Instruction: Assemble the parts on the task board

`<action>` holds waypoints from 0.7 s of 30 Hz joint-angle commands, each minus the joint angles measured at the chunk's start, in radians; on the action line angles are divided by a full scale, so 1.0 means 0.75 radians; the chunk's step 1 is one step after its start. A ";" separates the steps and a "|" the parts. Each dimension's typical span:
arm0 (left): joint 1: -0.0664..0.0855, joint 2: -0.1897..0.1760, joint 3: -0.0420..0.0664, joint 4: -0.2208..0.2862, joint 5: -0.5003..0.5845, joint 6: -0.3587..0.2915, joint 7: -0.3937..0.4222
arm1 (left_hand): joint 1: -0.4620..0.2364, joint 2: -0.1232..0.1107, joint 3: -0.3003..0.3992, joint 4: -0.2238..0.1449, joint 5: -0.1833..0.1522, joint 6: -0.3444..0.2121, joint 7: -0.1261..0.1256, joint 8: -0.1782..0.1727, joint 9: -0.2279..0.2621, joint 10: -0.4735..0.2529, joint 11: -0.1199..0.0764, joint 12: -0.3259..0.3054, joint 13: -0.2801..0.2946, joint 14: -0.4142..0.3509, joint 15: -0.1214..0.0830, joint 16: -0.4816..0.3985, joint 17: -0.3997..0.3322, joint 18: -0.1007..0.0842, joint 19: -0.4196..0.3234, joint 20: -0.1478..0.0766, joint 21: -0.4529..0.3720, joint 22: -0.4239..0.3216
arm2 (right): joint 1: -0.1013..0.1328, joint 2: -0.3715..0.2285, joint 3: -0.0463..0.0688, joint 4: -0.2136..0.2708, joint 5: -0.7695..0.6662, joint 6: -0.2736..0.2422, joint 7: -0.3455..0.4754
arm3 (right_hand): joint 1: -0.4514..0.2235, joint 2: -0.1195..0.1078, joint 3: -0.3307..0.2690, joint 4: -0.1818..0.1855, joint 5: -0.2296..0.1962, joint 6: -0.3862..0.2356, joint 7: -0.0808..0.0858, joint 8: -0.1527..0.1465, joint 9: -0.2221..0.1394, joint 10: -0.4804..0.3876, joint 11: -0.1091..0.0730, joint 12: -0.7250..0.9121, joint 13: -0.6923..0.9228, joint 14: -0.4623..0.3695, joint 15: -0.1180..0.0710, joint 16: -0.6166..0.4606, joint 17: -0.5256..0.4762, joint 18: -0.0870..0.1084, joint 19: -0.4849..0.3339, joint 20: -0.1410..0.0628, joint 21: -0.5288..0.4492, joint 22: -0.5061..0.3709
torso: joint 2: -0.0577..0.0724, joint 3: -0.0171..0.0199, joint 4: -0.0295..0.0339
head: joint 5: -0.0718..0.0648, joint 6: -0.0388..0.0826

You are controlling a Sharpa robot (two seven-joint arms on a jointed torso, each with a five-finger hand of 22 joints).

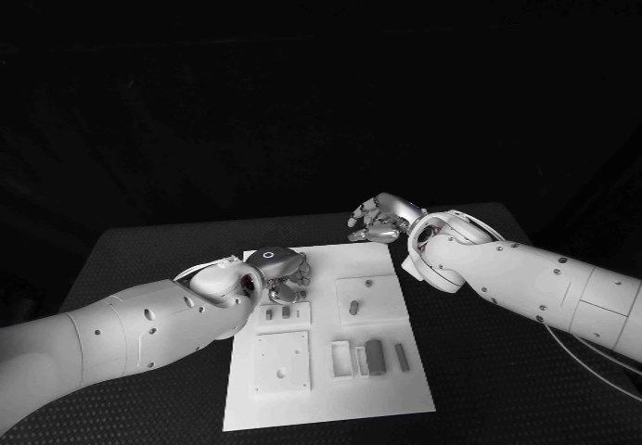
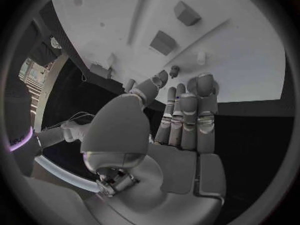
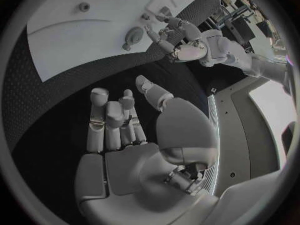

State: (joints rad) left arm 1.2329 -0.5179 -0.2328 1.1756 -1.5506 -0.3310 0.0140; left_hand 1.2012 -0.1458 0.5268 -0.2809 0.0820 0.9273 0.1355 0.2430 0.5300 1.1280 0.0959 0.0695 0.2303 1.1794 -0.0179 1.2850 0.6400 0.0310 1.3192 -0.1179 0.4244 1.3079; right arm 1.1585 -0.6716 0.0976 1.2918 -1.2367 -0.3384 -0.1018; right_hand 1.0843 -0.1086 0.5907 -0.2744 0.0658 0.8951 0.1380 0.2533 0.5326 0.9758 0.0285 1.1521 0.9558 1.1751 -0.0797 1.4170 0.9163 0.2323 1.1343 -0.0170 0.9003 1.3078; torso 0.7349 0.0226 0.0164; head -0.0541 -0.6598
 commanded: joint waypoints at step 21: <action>-0.020 0.020 0.001 -0.052 -0.016 0.009 0.016 | -0.014 0.041 0.028 0.007 0.001 0.010 -0.002 0.007 -0.010 0.006 0.005 -0.003 -0.016 0.034 0.004 0.020 -0.015 0.166 0.016 0.003 0.035 0.033 | 0.000 -0.003 0.001 0.013 0.002 0.008 0.007 | -0.019 -0.001 0.001 0.010 -0.006 0.002 0.011 -0.009 0.000 -0.001 0.007 0.009 -0.002 -0.002 0.007 -0.008 -0.001 0.039 0.008 -0.001 -0.006 0.022 | 0.000 0.0015 -0.0001 | -0.002 -0.009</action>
State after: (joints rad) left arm 1.2186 -0.5064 -0.2329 1.1371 -1.5563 -0.3289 0.0148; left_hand 1.1919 -0.1260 0.5404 -0.2752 0.0820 0.9308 0.1390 0.2477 0.5234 1.1317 0.0921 0.0695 0.2194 1.1989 -0.0162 1.2964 0.6303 0.0399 1.3228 -0.1140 0.4463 1.3077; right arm 1.1585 -0.6742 0.0976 1.2997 -1.2353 -0.3383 -0.1016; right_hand 1.0821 -0.1107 0.5907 -0.2744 0.0658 0.8980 0.1395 0.2533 0.5326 0.9758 0.0285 1.1521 0.9559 1.1751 -0.0798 1.4170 0.9163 0.2322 1.1328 -0.0155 0.9003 1.3078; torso 0.7349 0.0238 0.0158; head -0.0540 -0.6665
